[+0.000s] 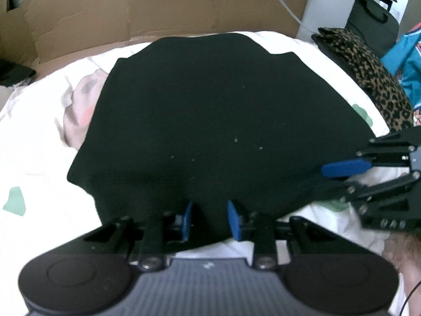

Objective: Fold clothes
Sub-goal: 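Raise both grippers and move them over the folded shorts, then close both grippers on the edge of the folded shorts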

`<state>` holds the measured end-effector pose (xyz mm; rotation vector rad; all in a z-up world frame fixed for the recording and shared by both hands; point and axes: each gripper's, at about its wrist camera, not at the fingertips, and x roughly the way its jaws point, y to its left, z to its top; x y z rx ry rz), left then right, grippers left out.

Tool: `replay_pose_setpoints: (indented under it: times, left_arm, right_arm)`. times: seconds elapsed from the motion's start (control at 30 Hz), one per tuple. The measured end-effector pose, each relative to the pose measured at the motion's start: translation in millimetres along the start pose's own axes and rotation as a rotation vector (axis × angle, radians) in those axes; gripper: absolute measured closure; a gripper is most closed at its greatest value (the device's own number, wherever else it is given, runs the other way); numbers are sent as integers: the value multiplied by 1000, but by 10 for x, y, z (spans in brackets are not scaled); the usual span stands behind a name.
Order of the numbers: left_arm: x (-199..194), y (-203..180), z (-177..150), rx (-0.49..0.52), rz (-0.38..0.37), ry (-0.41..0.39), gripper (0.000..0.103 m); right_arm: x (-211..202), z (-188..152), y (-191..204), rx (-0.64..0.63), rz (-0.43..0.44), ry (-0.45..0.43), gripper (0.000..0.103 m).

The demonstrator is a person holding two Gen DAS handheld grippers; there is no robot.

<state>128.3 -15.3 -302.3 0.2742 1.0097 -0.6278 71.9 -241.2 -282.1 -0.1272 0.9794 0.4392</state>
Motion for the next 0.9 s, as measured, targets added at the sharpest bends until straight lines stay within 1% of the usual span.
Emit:
replay_pose_setpoints:
  times: [0.07,0.17,0.23,0.33,0.4,0.47,0.57,0.67,0.7,0.83,0.87,0.9]
  left_arm:
    - [4,47,-6,-1,-11,1,71]
    - [6,79,-2,8,-15,3,76]
    - [3,94,2,12,-13,5,77]
    - [-4,141,0,0,-8,4,80]
    - [-13,181,0,-17,-5,7,80]
    - [-27,218,-7,-26,5,8,80]
    - [-70,281,-32,-30,25,9,80]
    - [-159,384,-23,-57,44,18,80]
    - [-210,439,-18,-80,48,18,80]
    - [-408,590,-52,-129,49,14,78]
    - [-447,612,-69,-137,52,10,78]
    - [-481,632,-89,-145,57,5,78]
  right_arm:
    - [-24,-34,-113,30,-13,5,84]
    - [-84,-85,-265,67,-34,5,88]
    - [-120,-118,-351,86,-53,3,89]
    - [-159,-160,-503,120,-114,4,88]
    - [-156,-195,-623,153,-128,18,89]
    - [-181,-244,-719,177,-124,23,89]
    - [-230,-274,-758,183,-132,24,89]
    - [-291,-299,-809,206,-158,22,87]
    - [-314,-310,-841,222,-161,20,87]
    - [-434,-330,-973,316,-107,-2,85]
    - [-453,-334,-992,339,-89,-5,83]
    - [-458,-344,-992,359,-72,-6,77]
